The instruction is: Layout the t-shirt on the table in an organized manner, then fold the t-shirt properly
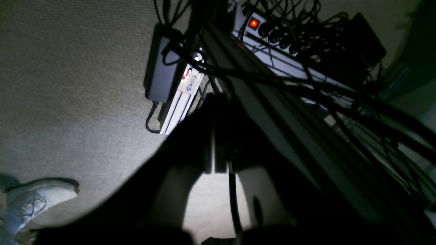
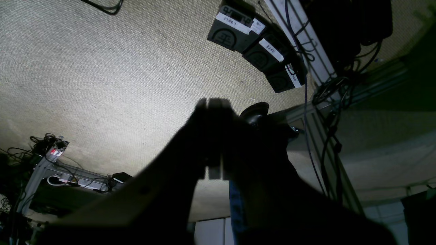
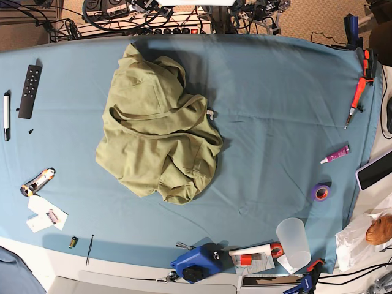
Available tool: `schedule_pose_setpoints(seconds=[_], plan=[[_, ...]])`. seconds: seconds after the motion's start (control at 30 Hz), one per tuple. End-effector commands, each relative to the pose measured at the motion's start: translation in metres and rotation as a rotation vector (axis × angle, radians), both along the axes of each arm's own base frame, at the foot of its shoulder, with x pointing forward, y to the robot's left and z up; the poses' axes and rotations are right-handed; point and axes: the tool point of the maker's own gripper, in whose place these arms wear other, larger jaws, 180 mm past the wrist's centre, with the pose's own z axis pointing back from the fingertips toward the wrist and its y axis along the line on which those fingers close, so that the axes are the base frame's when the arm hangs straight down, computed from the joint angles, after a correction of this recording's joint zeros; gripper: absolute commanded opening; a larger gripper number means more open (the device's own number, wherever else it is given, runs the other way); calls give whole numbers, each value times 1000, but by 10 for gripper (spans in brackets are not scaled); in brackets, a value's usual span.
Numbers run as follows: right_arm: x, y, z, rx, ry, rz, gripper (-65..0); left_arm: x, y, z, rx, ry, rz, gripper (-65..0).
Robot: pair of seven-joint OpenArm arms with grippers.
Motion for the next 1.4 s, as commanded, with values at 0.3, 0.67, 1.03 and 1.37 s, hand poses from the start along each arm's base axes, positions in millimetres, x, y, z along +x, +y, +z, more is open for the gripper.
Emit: schedule_pose_setpoints(seconds=[0.3, 0.67, 1.03, 1.37], plan=[[-5, -3, 1, -10, 19, 2, -650, 2, -3, 1, -6, -12, -7, -650], [-5, -3, 1, -10, 19, 2, -650, 2, -3, 1, -6, -12, -7, -650], [-7, -22, 3, -30, 12, 6, -650, -11, -7, 6, -102, -36, -46, -650], [4, -73, 26, -22, -101, 65, -650, -43, 87, 14, 65, -42, -84, -650]])
